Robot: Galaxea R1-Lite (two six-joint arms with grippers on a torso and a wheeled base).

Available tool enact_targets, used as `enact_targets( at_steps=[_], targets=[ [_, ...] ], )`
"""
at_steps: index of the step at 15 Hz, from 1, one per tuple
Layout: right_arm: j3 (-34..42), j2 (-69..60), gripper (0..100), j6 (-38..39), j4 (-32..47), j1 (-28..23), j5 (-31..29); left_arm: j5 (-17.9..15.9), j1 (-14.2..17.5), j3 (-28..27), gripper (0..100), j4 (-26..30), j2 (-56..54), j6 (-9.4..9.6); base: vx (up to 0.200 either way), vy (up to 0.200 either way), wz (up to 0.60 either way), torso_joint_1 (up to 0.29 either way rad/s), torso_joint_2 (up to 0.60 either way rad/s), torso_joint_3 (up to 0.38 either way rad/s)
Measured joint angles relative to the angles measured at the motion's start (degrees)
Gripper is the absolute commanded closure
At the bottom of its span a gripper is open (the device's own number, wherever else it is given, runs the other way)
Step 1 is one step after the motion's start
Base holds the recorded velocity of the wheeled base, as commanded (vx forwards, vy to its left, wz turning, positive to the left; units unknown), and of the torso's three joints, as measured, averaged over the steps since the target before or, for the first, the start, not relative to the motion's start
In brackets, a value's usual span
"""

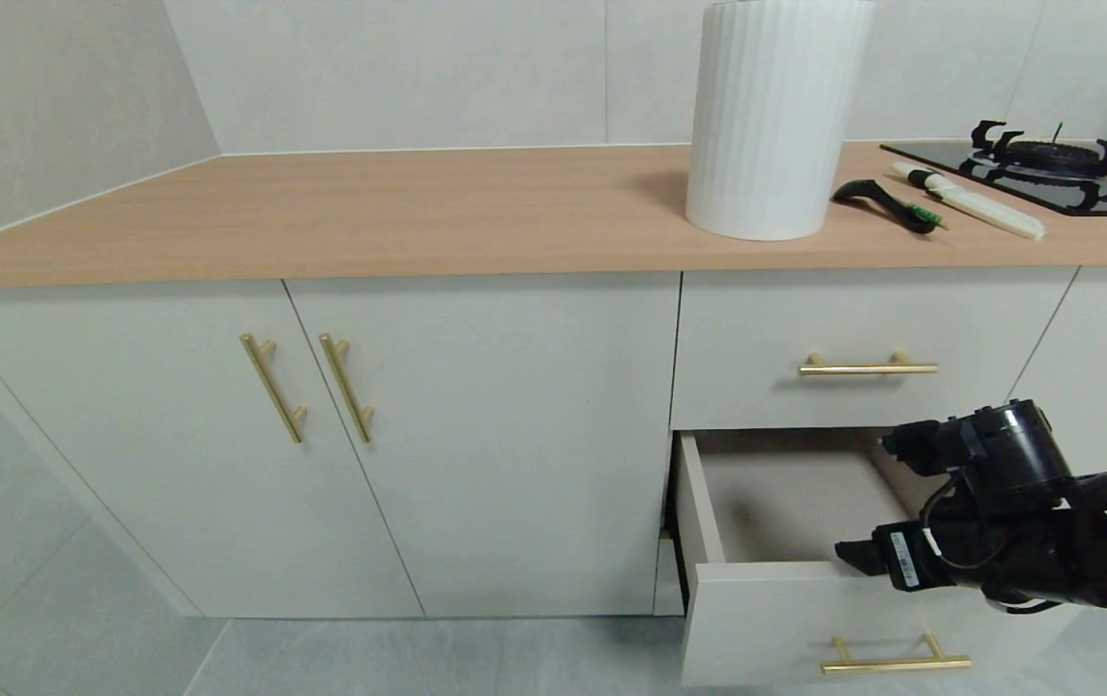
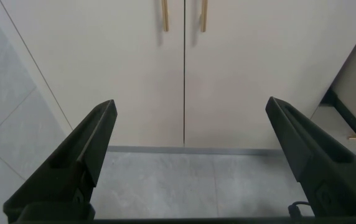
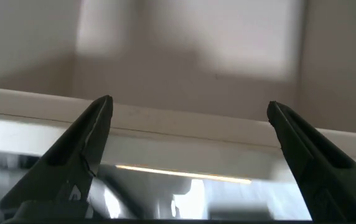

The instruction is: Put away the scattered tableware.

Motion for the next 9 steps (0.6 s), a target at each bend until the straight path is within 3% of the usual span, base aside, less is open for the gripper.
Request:
enact_targets(
  at_steps=[4, 9],
  targets=[
    [-1.67, -2.93, 0, -0.12, 6.84, 1.65, 0.35, 0.00, 0.00, 0.00, 0, 0.00, 0.00, 0.00, 0.000, 0.000, 0.00, 0.000, 0.00, 0.000],
    [-4.68, -4.19, 0, -0.20, 24.25, 3.33, 0.33, 0.02, 0.00, 0.00, 0, 0.00, 0.00, 0.02, 0.000, 0.000, 0.00, 0.000, 0.00, 0.000]
  ],
)
